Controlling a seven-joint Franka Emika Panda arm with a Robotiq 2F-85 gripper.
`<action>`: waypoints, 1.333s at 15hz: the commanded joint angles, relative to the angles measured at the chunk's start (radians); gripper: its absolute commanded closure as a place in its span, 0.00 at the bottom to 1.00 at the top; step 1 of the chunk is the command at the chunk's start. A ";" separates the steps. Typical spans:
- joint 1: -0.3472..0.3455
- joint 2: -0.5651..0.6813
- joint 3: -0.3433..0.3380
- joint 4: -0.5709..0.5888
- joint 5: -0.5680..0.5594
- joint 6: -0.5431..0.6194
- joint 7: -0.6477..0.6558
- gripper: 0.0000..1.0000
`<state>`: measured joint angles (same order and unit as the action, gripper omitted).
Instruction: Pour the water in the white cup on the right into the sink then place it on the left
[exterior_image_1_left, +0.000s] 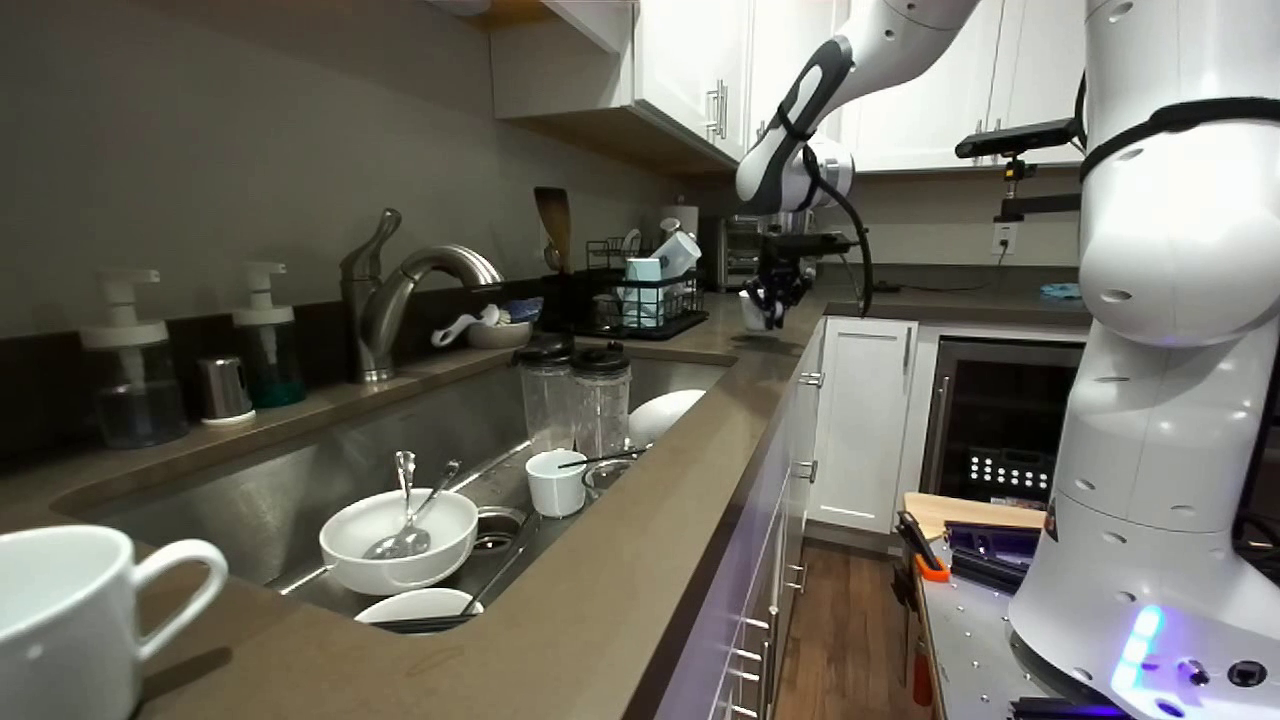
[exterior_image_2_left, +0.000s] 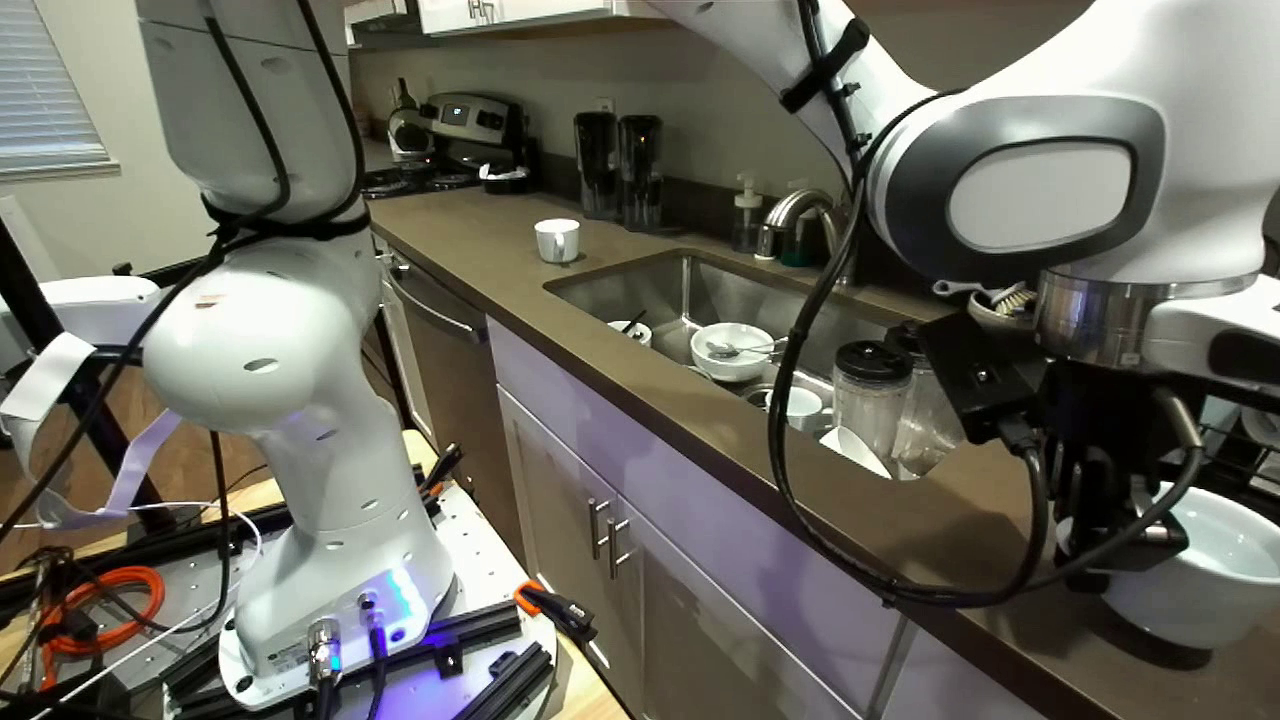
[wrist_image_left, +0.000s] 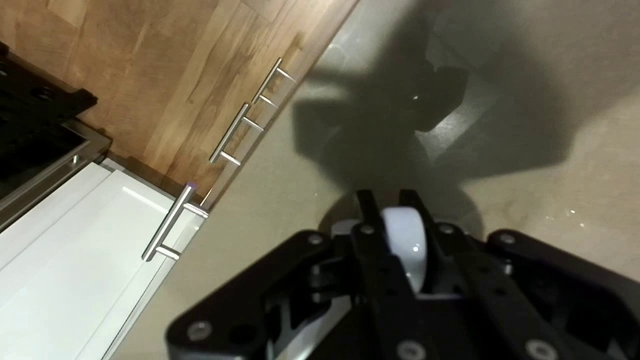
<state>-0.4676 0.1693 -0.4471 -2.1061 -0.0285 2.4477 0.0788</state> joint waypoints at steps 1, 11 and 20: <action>0.016 -0.080 -0.010 -0.031 -0.052 -0.004 0.008 0.94; 0.049 -0.193 0.008 -0.145 -0.115 -0.011 0.027 0.94; 0.056 -0.337 0.058 -0.292 -0.210 -0.020 0.040 0.94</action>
<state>-0.4135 -0.0782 -0.4094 -2.3438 -0.1895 2.4378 0.0891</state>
